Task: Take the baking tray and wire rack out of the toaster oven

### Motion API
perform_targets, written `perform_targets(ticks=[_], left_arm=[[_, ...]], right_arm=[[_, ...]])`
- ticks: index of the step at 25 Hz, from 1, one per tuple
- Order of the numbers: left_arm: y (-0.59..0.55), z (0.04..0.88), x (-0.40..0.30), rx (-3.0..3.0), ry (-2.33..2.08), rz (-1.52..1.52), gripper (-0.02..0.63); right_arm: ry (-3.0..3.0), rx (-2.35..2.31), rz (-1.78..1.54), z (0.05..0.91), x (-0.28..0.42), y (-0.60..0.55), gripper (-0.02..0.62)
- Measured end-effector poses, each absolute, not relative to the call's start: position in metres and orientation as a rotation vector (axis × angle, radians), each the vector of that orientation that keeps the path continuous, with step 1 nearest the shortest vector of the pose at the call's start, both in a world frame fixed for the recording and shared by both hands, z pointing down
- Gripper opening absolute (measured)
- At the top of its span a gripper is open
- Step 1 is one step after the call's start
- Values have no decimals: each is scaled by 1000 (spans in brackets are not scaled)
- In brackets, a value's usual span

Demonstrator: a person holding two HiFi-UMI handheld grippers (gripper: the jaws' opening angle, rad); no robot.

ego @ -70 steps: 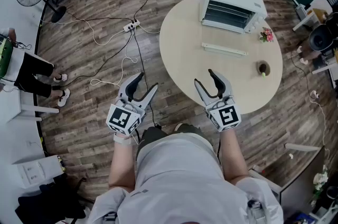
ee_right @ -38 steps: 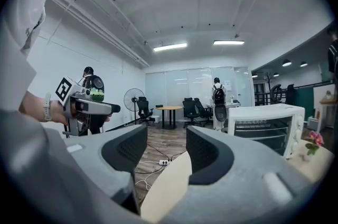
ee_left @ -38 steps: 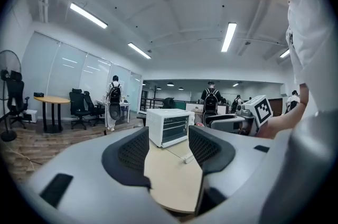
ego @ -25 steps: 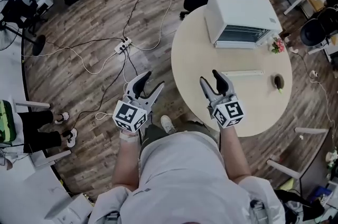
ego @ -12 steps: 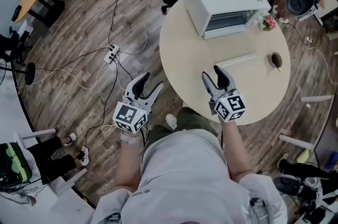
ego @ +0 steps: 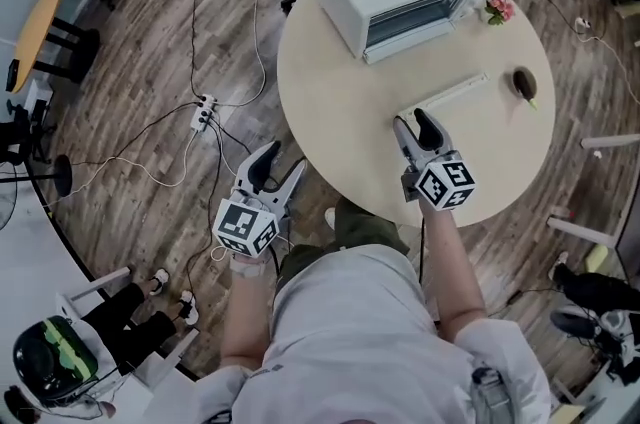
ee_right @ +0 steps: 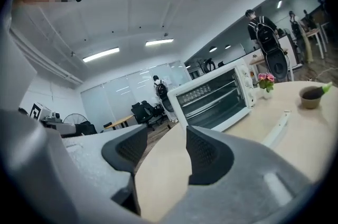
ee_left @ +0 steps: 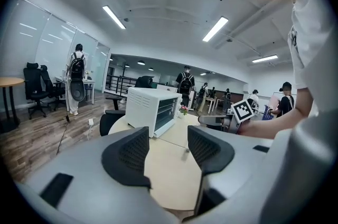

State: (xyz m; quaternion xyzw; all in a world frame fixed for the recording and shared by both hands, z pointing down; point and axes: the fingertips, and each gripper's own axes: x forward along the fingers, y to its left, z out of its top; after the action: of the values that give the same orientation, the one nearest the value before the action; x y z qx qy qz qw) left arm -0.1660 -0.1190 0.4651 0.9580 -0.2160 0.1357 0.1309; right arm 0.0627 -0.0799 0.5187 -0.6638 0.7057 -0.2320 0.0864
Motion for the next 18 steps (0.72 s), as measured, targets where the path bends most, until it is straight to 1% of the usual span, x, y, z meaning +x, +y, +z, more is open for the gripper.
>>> perform_targets(ticks=[10,18], left_arm=[[-146,488,-136,2740,-590,460,213],[-170,507,-110,2697,-569,500,213]], right_arm=[[1965,-1985,-780,558,111,-125,229],[1929,-1950,-802,573,146,-181,229]])
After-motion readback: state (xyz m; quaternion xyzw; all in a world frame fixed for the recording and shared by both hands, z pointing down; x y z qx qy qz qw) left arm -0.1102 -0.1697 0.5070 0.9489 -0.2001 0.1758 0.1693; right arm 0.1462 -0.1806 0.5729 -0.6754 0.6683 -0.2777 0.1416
